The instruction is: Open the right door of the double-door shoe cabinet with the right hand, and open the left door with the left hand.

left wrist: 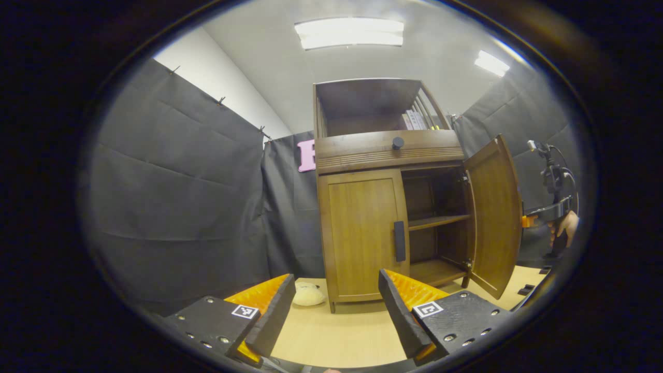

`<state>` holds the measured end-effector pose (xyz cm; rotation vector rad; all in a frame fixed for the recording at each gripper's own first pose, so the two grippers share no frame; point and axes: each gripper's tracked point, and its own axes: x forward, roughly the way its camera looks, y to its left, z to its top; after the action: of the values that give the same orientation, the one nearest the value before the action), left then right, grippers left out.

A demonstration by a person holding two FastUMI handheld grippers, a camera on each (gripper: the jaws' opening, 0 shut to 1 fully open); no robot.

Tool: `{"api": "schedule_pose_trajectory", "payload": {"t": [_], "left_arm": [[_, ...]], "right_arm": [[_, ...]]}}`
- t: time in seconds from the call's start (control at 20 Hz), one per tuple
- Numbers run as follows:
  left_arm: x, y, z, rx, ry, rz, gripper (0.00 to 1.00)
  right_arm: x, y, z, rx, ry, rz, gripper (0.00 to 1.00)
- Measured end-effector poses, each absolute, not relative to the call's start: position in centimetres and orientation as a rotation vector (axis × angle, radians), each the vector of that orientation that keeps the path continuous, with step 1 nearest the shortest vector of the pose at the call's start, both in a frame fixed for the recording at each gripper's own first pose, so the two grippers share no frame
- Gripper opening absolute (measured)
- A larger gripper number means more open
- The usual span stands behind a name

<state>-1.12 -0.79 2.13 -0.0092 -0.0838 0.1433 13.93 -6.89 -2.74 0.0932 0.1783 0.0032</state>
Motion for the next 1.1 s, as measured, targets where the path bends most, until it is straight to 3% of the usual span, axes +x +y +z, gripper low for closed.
{"api": "schedule_pose_trajectory", "payload": {"t": [0.3,0.6,0.7,0.8,0.85,0.95,1.0,1.1], "left_arm": [[0.5,-1.2,2.2,-0.003,-0.079,0.129,0.98],[5.5,-3.4,2.5,-0.015,-0.086,0.061,0.99],[7.5,-4.7,2.6,-0.029,-0.086,0.022,0.99],[10.5,-7.0,2.8,-0.032,-0.087,-0.020,0.85],[11.8,-7.8,2.9,-0.031,-0.086,-0.037,0.86],[13.7,-10.0,3.1,-0.033,-0.096,-0.072,0.99],[14.6,-11.2,3.2,-0.031,-0.102,-0.089,0.85],[16.2,-12.8,3.5,-0.028,-0.107,-0.116,0.91]], "right_arm": [[13.1,-8.4,-2.8,0.075,0.179,-0.010,0.24],[12.1,-10.4,-2.6,0.046,0.165,-0.058,0.45],[11.3,-11.6,-2.4,0.014,0.147,-0.093,0.58],[10.5,-13.1,-2.2,-0.019,0.134,-0.137,0.65],[10.1,-14.0,-1.9,-0.026,0.125,-0.161,0.70],[9.4,-15.5,-1.4,-0.023,0.107,-0.200,0.72],[9.1,-15.8,-1.1,-0.011,0.098,-0.196,0.73],[8.5,-16.2,-0.6,0.009,0.087,-0.196,0.86]]}}
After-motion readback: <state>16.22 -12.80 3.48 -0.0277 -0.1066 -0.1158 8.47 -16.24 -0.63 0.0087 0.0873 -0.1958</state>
